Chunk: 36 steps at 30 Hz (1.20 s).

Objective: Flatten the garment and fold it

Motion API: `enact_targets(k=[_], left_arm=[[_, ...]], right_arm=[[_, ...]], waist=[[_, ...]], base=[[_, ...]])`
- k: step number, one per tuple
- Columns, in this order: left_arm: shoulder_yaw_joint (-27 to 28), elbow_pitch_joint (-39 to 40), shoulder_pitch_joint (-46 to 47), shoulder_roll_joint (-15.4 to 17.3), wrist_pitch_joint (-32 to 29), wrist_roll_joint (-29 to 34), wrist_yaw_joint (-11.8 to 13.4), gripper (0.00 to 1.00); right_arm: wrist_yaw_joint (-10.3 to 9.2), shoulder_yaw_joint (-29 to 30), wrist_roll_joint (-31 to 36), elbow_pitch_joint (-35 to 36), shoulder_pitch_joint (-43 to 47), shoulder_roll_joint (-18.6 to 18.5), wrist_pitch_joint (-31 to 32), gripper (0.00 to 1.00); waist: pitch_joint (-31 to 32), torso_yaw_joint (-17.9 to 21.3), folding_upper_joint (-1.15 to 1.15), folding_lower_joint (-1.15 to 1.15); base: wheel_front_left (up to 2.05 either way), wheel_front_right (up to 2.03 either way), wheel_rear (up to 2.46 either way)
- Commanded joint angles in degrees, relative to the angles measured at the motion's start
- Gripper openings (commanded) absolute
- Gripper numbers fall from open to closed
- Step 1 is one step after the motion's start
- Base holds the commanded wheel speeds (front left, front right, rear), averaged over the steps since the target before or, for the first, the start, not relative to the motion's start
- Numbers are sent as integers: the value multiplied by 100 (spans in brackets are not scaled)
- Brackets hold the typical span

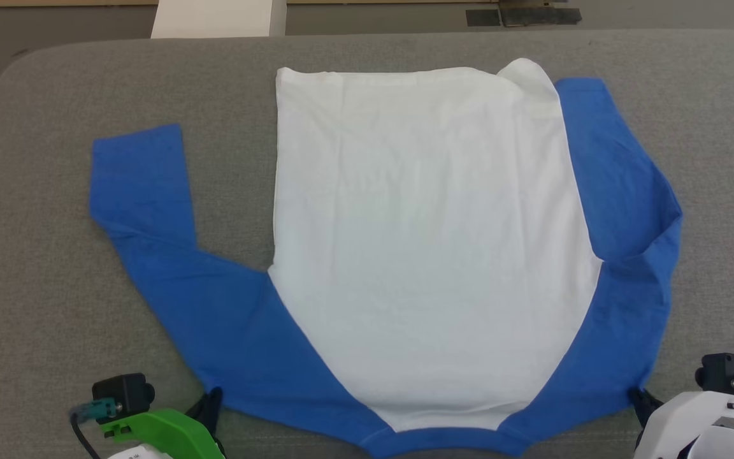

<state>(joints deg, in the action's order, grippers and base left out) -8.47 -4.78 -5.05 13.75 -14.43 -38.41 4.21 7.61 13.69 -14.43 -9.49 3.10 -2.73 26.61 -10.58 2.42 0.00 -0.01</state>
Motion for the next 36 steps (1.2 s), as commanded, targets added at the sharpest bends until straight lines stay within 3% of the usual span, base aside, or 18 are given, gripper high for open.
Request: enact_targets(k=[1, 10, 13, 17, 27, 36], left_arm=[[37, -44, 117, -24, 61, -49, -40, 100], [439, 402, 304, 84, 760, 17, -43, 100], [660, 557, 573, 327, 1002, 247, 63, 100], [782, 391, 1175, 752, 1063, 490, -4, 100], [818, -476, 3332, 1942, -100, 725, -174, 100], [980, -861, 4670, 2431, -1358, 492, 100, 100]], right_arm=[[-12, 40, 41, 35, -68, -15, -109, 100], [-12, 100, 391, 946, -75, -15, -1191, 100], [-12, -66, 522, 1286, -200, -15, -1802, 100], [-12, -344, 726, 1493, -401, -15, -2378, 100], [-12, -743, 981, 1935, -1163, -15, -2754, 100], [-12, -852, 877, 2315, -1565, -15, -2849, 100]], waist=[[30, -4, 0, 1], [27, 70, 0, 1], [-114, 146, 0, 1], [-400, 216, 0, 1], [-1545, 451, 0, 1], [-2462, 699, 0, 1]], base=[[0, 0, 0], [0, 0, 0], [0, 0, 0], [0, 0, 0], [0, 0, 0], [0, 0, 0]])
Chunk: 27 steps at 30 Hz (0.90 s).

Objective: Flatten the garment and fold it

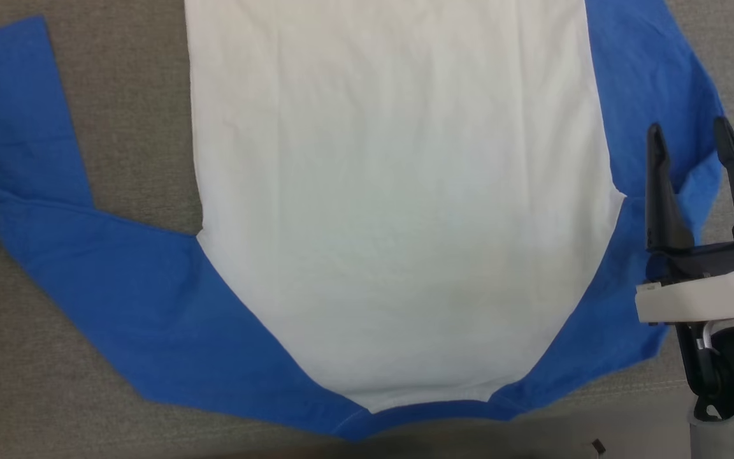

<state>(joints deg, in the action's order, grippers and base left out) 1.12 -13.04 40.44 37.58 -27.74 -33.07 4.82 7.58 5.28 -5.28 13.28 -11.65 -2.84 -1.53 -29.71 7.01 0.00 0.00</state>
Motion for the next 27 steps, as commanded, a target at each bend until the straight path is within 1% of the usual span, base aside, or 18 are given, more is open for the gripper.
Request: enact_targets(k=[1, 5, 10, 12, 15, 16, 17, 18, 21, 23, 27], left_arm=[[37, -69, 205, 73, -105, -59, 75, 100], [82, -245, 425, 230, -513, -49, 313, 100], [155, -461, 433, 422, -1152, -26, 739, 100], [197, -490, 367, 448, -1432, -94, 870, 100], [305, -447, 245, 366, -1836, -327, 1038, 100], [330, -396, 189, 340, -1978, -409, 1076, 84], [359, -338, 152, 323, -2046, -470, 1093, 37], [407, -263, 111, 296, -2095, -547, 1107, 0], [534, -71, 25, 256, -2009, -661, 1088, 0], [627, 26, 0, 222, -1782, -688, 1042, 0], [749, 152, -8, 205, -1086, -587, 862, 0]], right_arm=[[-9, -15, -47, 60, -108, -4, -47, 100], [-9, -52, -99, 121, -192, -4, -116, 100], [-9, -67, -141, 141, -249, -4, -191, 100], [-9, -76, -158, 133, -260, -4, -214, 100], [-9, -73, -187, 108, -273, -4, -240, 100], [-9, -71, -200, 99, -279, -4, -249, 100], [-9, -72, -211, 90, -285, -4, -255, 100], [-9, -76, -222, 76, -293, -4, -261, 100], [-9, -84, -242, 39, -316, -4, -271, 100], [-9, -80, -254, 14, -327, -4, -271, 100], [-9, -25, -241, -50, -324, -4, -277, 100]], waist=[[-621, 256, 0, 0], [-879, 348, 0, 0], [-1061, 421, 0, 0], [-1095, 436, 0, 0], [-1130, 436, 0, 0], [-1143, 433, 0, 0], [-1153, 432, 0, 0], [-1162, 433, 0, 0], [-1157, 423, 0, 0], [-1110, 400, 0, 0], [-879, 303, 0, 0]], base=[[0, 0, 0], [0, 0, 0], [0, 0, 0], [0, 0, 0], [0, 0, 0], [0, 0, 0], [0, 0, 0], [0, 0, 0], [0, 0, 0], [0, 0, 0], [0, 0, 0]])
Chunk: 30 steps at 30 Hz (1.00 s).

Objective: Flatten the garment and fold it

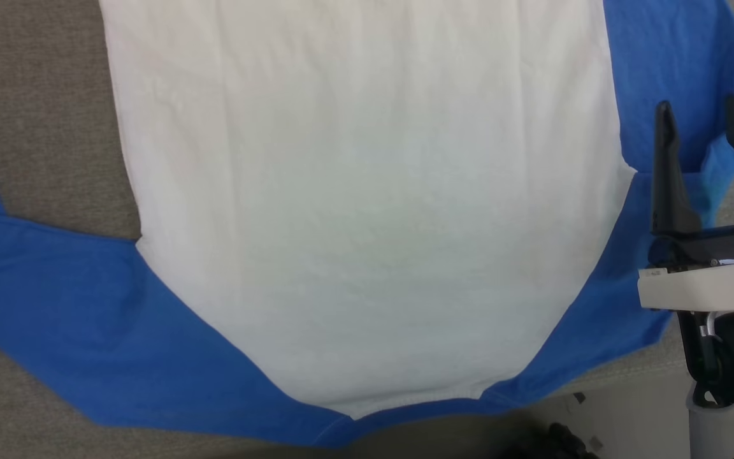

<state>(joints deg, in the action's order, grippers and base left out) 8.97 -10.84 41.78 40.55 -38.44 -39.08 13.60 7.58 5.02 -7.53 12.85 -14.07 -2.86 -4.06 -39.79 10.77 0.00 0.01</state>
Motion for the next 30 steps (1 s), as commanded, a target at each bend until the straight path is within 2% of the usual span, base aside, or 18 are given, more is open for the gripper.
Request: enact_targets(k=[1, 4, 9, 13, 16, 22, 27, 30], left_arm=[[3, -77, -130, -92, 215, 40, -90, 0], [58, -200, -31, -170, 1141, 148, -421, 0], [-69, -306, 64, -243, 1960, 374, -694, 0], [-358, -146, 150, -372, 2327, 557, -869, 0], [-679, 145, 197, -589, 2393, 622, -988, 0], [-1608, 982, 208, -1264, 2195, 693, -1175, 0], [-2599, 1682, 32, -2267, 2064, 675, -1122, 0], [-3150, 1688, -56, -2824, 2072, 652, -1134, 0]], right_arm=[[-9, 0, -18, -24, -78, -2, -21, 100], [-9, 6, -17, -99, -29, -2, 2, 100], [-9, 66, -1, -171, 115, -2, 92, 100], [-9, 146, -1, -183, 309, -2, 211, 100], [-9, 200, -7, -166, 468, -2, 303, 100], [-9, 303, -51, -79, 763, -2, 455, 100], [-9, 341, -99, 1, 934, -2, 556, 100], [-9, 331, -137, 42, 980, -2, 595, 100]], waist=[[214, -101, 0, -1], [635, -244, 0, -1], [1287, -388, 0, -1], [1767, -446, 0, -1], [2079, -460, 0, -1], [2558, -412, 0, -1], [2782, -363, 0, -1], [2811, -301, 0, -1]], base=[[0, 0, 0], [0, 0, 0], [0, 0, 0], [0, 0, 0], [0, 0, 0], [0, 0, 0], [0, 0, 0], [0, 0, 0]])
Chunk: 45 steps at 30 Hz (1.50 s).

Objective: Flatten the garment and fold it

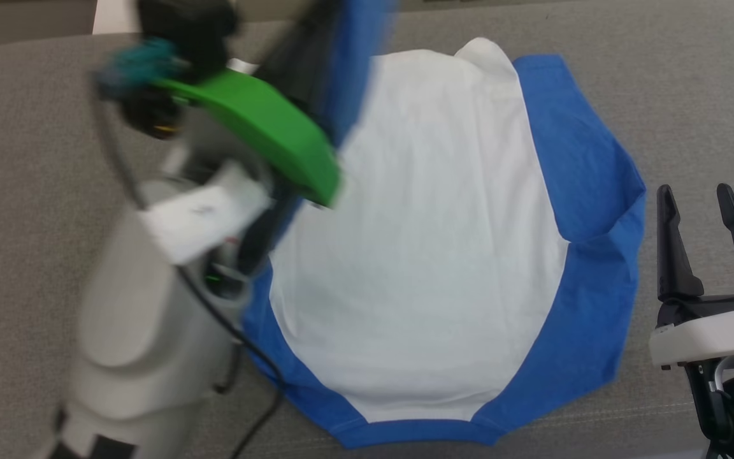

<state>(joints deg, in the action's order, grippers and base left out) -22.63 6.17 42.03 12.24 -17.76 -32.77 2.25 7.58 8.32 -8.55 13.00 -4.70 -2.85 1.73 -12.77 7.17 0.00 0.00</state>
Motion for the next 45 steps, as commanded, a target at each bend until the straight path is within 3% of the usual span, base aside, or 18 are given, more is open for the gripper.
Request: enact_targets(k=[1, 5, 9, 20, 28, 29, 30, 31, 35, 40, 45], left_arm=[[-186, -112, -102, -203, 15, -4, -19, 0], [-778, -818, -64, -690, 96, 3, -103, 0], [-1244, -1758, 45, -878, 226, -22, -87, 0], [-2743, -3679, 349, -935, 128, -341, -108, 0], [-3598, -4623, 299, -936, -597, -343, -495, 0], [-3617, -4653, 287, -936, -668, -402, -510, 25], [-3635, -4642, 281, -936, -725, -481, -531, 71], [-3635, -4602, 284, -936, -734, -545, -543, 100], [-3394, -4207, 361, -936, -218, -817, -411, 100], [-2840, -3659, 407, -919, 1067, -947, -166, 100], [-2245, -3313, 316, -599, 2327, -848, 117, 100]], right_arm=[[-9, -2, -50, 41, 52, -3, 25, 100], [-9, -44, -98, 70, 46, -3, 39, 100], [-9, -165, -156, 49, 18, -3, 23, 100], [-9, -353, -402, -243, -46, -3, -210, 100], [-9, -322, -503, -443, -81, -3, -397, 100], [-9, -313, -503, -457, -76, -3, -408, 100], [-9, -295, -504, -470, -69, -3, -418, 100], [-9, -286, -505, -476, -68, -3, -420, 100], [-9, -254, -457, -476, -99, -3, -389, 100], [-9, -132, -331, -445, -136, -3, -296, 100], [-9, -34, -100, -498, -264, -3, -137, 100]], waist=[[106, 87, 0, 0], [29, 243, 0, 0], [-81, 484, 0, 0], [-436, 1221, 0, 0], [-547, 1376, 0, 0], [-543, 1365, 0, 0], [-531, 1333, 0, 0], [-523, 1306, 0, 0], [-446, 1126, 0, 0], [-318, 804, 0, 0], [-267, 466, 0, 0]], base=[[0, 0, 0], [0, 0, 0], [0, 0, 0], [0, 0, 0], [0, 0, 0], [0, 0, 0], [0, 0, 0], [0, 0, 0], [0, 0, 0], [0, 0, 0], [0, 0, 0]])
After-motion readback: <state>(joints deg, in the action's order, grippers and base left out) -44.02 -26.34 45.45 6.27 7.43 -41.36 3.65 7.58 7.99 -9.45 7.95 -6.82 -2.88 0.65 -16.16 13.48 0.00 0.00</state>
